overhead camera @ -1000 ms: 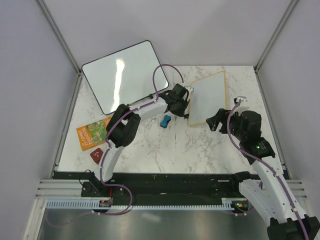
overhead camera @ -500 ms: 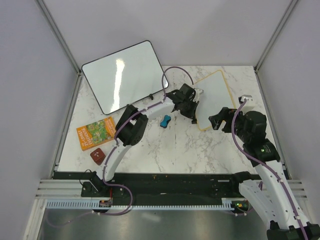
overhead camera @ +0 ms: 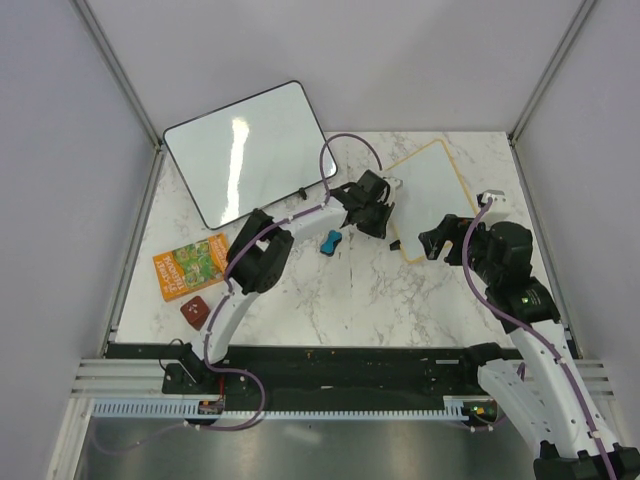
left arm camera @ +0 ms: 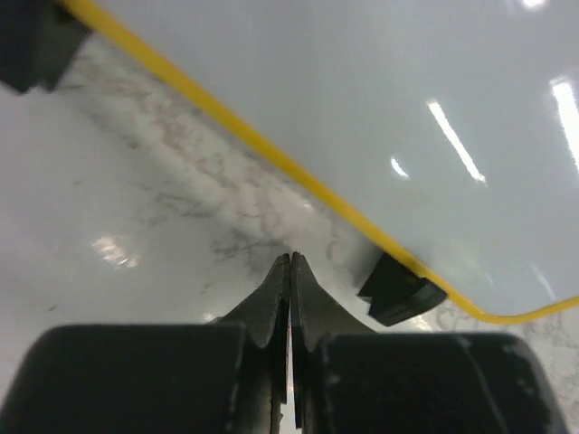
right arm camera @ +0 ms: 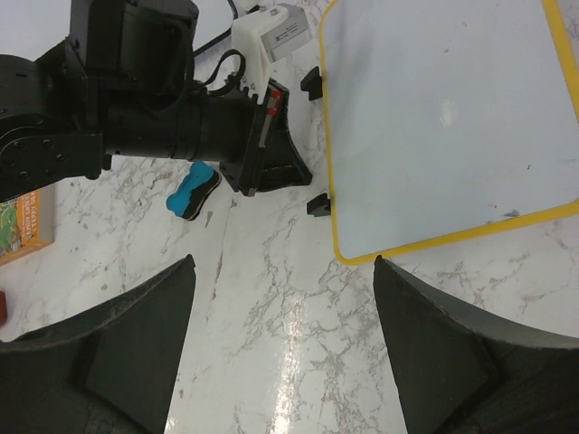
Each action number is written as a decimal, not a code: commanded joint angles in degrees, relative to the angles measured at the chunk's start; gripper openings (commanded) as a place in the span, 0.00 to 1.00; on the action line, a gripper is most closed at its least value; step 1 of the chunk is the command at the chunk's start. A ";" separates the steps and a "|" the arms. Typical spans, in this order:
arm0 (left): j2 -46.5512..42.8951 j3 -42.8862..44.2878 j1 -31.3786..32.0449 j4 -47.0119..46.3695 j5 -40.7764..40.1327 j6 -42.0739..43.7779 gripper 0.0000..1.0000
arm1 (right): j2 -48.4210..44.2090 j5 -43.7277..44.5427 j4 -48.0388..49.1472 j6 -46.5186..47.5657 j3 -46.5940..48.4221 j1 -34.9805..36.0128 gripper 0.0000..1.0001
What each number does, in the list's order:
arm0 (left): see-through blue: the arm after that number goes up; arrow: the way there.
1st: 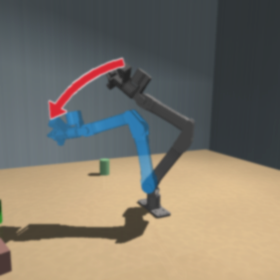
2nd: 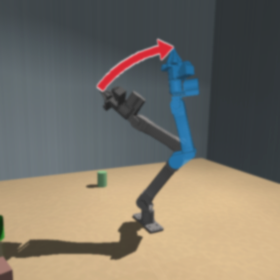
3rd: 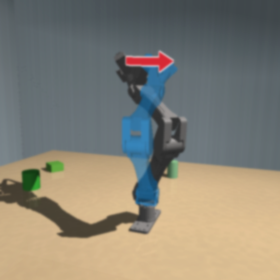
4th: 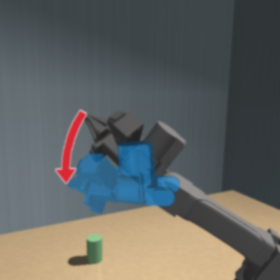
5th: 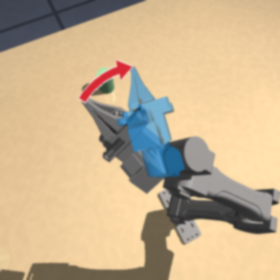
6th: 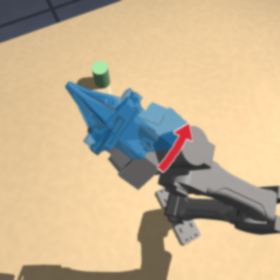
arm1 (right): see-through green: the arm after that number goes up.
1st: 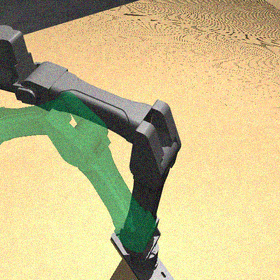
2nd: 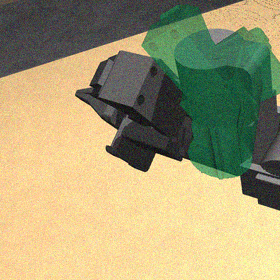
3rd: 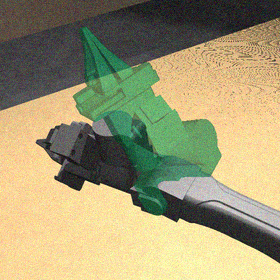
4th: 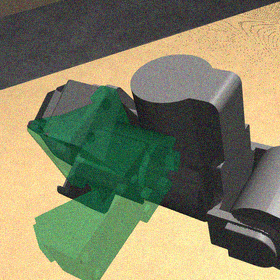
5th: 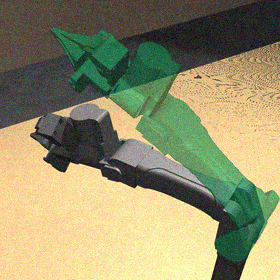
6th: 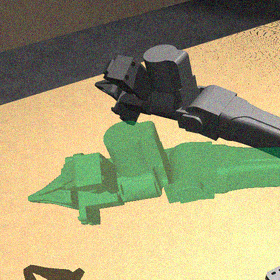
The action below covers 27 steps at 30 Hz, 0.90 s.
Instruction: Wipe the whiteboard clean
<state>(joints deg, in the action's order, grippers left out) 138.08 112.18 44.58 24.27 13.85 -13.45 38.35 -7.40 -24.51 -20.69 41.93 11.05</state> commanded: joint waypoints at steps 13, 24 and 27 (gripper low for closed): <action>-43.82 -48.61 -2.83 -29.61 -5.50 2.56 0.95 | 0.59 -4.55 5.17 0.56 -3.70 0.11 0.91; -69.07 -69.53 -4.32 -31.47 -12.70 -3.60 0.99 | 1.20 -3.07 6.67 0.56 -5.19 0.20 0.98; -76.08 -74.71 -4.32 -34.19 -12.96 -3.16 0.99 | 1.99 -1.48 6.67 0.91 -4.85 0.11 0.98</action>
<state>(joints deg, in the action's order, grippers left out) 70.15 42.92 40.40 -4.78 2.98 -15.07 40.21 -11.22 -20.10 -20.29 36.93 11.05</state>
